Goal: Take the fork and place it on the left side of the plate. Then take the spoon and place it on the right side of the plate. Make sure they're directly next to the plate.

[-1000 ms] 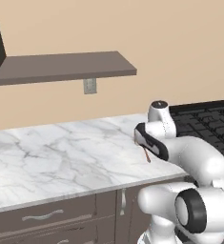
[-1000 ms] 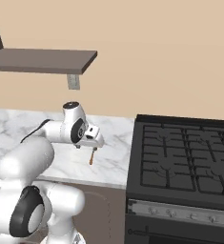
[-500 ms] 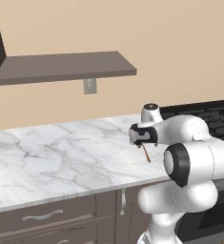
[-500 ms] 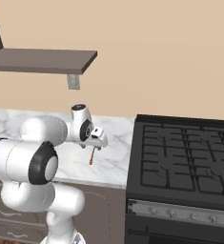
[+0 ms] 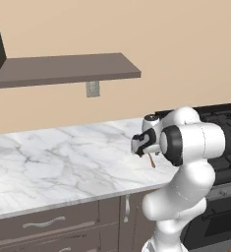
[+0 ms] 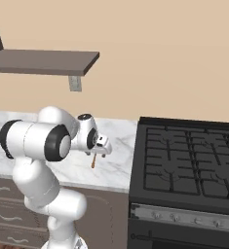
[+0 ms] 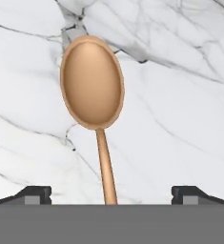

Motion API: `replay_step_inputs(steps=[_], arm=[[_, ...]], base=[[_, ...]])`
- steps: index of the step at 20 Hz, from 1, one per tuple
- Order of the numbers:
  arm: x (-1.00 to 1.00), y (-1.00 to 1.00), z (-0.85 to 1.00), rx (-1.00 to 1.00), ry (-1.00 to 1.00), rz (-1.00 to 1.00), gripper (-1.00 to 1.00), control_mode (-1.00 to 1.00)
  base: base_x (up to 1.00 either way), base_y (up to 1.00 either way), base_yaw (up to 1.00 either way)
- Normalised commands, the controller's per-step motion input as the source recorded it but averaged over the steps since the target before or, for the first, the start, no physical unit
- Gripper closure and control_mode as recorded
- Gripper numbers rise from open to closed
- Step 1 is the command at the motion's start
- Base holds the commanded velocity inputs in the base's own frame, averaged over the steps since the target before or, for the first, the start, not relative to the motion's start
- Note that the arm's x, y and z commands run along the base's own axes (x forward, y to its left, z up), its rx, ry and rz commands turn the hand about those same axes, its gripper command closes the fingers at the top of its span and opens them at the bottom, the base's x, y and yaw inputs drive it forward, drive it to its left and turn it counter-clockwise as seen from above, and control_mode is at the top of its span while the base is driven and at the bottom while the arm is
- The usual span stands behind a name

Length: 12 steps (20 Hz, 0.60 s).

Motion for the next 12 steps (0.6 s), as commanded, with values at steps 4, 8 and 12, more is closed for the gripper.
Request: replay_step_inputs(steps=[4,8,12], arm=[[0.24,0.0,-0.47,0.0,0.0,0.0,-1.0,-1.0],[0.21,0.0,-0.46,0.0,0.0,0.0,1.0,-1.0],[0.18,0.0,-0.55,0.0,0.0,0.0,1.0,-1.0]], base=[[0.0,0.0,0.0],[0.0,0.0,0.0],[0.0,0.0,0.0]])
